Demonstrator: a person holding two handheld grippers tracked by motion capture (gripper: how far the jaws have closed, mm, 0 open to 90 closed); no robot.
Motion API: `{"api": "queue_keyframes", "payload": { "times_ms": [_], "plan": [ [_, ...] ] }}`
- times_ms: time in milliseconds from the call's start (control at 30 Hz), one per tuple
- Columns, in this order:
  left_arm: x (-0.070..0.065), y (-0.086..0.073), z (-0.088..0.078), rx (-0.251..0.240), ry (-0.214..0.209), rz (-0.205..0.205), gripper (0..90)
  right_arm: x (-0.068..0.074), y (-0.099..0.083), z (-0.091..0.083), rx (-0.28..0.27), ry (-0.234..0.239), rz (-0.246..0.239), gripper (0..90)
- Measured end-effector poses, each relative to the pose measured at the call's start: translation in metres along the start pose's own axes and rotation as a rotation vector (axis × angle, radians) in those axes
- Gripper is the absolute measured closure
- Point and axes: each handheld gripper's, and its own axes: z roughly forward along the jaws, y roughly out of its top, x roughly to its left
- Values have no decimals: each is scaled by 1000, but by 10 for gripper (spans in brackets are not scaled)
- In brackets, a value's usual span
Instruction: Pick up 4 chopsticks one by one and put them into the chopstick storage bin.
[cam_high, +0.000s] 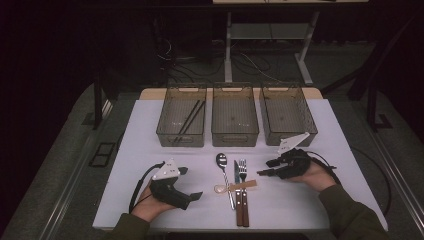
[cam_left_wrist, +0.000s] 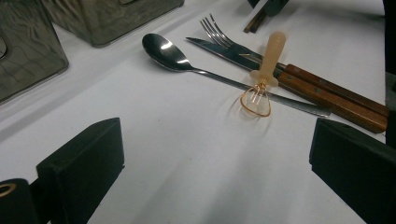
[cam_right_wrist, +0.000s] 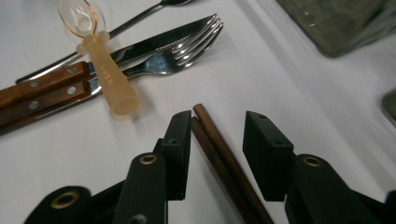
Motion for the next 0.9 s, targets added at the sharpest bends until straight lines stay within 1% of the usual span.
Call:
{"api": "queue_keyframes", "payload": {
  "times_ms": [100, 133, 167, 200, 533, 900],
  "plan": [
    [0, 0, 0, -1, 0, 0, 20, 0, 2, 7, 15, 7, -11, 639],
    [0, 0, 0, -1, 0, 0, 20, -2, 2, 9, 29, 8, -36, 645],
    [0, 0, 0, -2, 0, 0, 20, -2, 2, 11, 36, 9, -46, 648],
    [0, 0, 0, -1, -1, -1, 20, -1, 2, 13, 41, 14, -41, 656],
    [-1, 0, 1, 2, -1, -2, 20, 4, 1, 14, 51, -32, -98, 693],
    [0, 0, 1, 7, -4, 2, 20, 5, 1, 14, 50, -24, -92, 728]
  ]
}}
